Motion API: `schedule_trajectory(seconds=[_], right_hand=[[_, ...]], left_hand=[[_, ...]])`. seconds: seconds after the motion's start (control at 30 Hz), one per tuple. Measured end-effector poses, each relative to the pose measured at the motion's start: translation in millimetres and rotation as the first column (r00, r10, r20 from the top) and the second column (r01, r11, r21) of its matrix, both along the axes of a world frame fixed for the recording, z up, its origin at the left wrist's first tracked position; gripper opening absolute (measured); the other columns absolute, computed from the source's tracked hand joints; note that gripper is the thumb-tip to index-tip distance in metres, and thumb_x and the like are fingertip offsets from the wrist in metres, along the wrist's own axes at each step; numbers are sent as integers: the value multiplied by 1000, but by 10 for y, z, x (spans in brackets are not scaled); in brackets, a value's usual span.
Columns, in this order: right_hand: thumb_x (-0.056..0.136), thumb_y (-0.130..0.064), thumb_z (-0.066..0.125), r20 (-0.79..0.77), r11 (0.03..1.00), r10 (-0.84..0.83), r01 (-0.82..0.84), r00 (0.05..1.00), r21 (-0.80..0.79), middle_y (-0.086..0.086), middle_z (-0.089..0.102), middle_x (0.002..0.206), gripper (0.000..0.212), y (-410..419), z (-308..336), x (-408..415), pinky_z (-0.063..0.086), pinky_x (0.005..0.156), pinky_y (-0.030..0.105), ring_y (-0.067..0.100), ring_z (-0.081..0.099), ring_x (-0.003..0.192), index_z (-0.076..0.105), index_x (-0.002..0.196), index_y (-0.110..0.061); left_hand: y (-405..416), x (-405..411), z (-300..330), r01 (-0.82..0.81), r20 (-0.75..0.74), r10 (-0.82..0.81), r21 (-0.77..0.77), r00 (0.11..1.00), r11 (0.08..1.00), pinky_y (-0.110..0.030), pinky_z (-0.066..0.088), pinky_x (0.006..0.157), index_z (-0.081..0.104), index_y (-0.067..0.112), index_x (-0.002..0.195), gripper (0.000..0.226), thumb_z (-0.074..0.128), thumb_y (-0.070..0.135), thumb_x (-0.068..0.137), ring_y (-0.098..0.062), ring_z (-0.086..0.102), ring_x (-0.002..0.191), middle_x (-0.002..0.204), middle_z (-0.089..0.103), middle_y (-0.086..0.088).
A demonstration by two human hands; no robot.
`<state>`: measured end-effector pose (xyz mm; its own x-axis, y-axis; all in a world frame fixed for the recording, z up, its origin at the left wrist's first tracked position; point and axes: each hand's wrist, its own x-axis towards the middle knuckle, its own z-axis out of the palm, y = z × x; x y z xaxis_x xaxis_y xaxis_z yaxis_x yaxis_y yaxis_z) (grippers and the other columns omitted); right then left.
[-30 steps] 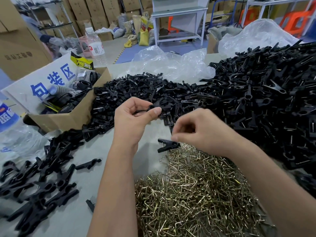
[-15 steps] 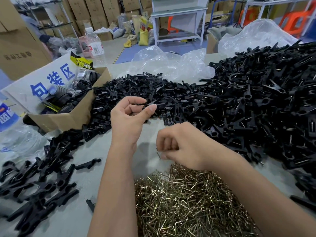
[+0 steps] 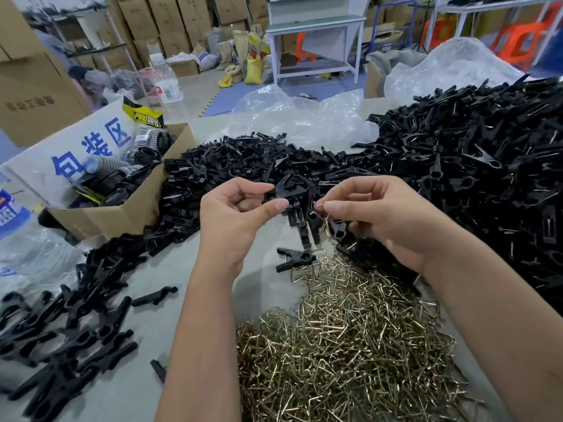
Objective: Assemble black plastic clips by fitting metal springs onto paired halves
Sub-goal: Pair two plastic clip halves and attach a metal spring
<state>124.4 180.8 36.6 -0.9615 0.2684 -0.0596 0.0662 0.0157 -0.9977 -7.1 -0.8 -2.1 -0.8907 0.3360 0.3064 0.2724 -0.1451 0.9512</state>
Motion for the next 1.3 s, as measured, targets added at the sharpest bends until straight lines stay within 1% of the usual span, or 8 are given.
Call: schedule_trajectory(seconds=[0.1, 0.37, 0.47, 0.63, 0.8, 0.97, 1.13, 1.3], right_hand=[[65, -22, 86, 38, 991, 43, -37, 998, -130, 0, 71, 84, 15, 67, 33, 19, 42, 63, 23, 11, 56, 76, 80, 79, -21], [83, -8, 81, -122, 989, -142, 134, 982, -69, -1, 69, 73, 12, 17, 1, -36, 49, 57, 20, 11, 59, 67, 80, 78, -19], [75, -16, 80, -198, 914, -113, 24, 974, -404, -2, 71, 81, 6, 10, -29, -36, 47, 62, 21, 8, 62, 74, 80, 79, -21], [76, -7, 75, -145, 739, -210, 60, 967, -671, 5, 69, 80, 6, -85, -141, -97, 48, 53, 14, 10, 61, 67, 78, 78, -12], [78, -1, 71, -138, 791, -165, 48, 976, -610, 11, 71, 84, 15, -112, -177, -103, 55, 53, 16, 15, 70, 70, 75, 90, -9], [101, 8, 50, -91, 856, -104, 43, 990, -515, 6, 68, 80, 42, -114, -199, -105, 55, 55, 18, 15, 70, 72, 82, 111, -18], [103, 8, 46, 21, 843, -48, 52, 999, -535, 15, 72, 79, 35, -98, -161, -95, 58, 59, 17, 14, 71, 70, 80, 101, 2], [87, -5, 67, 1, 881, 13, -11, 1000, -474, 9, 73, 81, 18, -93, -132, -87, 55, 53, 16, 13, 71, 69, 82, 97, -3]], left_hand=[[-5, 9, 2, 24, -6, -24, 4, 1000, 1000, -24, 57, 72, 79, 23, 81, 28, 93, 18, 57, -16, 48, 66, 65, 46, -6], [6, 74, 50, 192, -12, -192, 47, 981, 980, -23, 58, 75, 79, 20, 79, 28, 90, 4, 59, -15, 74, 80, 80, 77, -6], [8, 95, 58, 184, -14, -183, 58, 983, 981, -19, 57, 71, 76, 14, 82, 28, 89, 4, 60, -8, 72, 74, 73, 74, 3], [-8, 82, 78, 104, 20, -108, 145, 994, 984, -19, 56, 68, 78, 22, 80, 26, 88, 10, 60, -7, 70, 71, 71, 72, 6], [-26, 72, 80, 103, 28, -110, 186, 993, 977, -19, 56, 68, 80, 25, 80, 23, 88, 12, 62, -4, 63, 66, 68, 67, 11], [-40, 65, 84, 102, 50, -113, 194, 992, 976, -22, 58, 71, 80, 23, 82, 24, 90, 14, 63, -9, 65, 71, 72, 69, 4], [-39, 69, 97, 113, 44, -122, 168, 992, 979, -21, 56, 69, 80, 26, 80, 28, 93, 26, 55, -6, 67, 69, 72, 70, 8], [-29, 74, 90, 111, 56, -120, 149, 991, 983, -31, 53, 76, 81, 28, 81, 28, 95, 19, 59, -16, 70, 76, 77, 73, 4]])
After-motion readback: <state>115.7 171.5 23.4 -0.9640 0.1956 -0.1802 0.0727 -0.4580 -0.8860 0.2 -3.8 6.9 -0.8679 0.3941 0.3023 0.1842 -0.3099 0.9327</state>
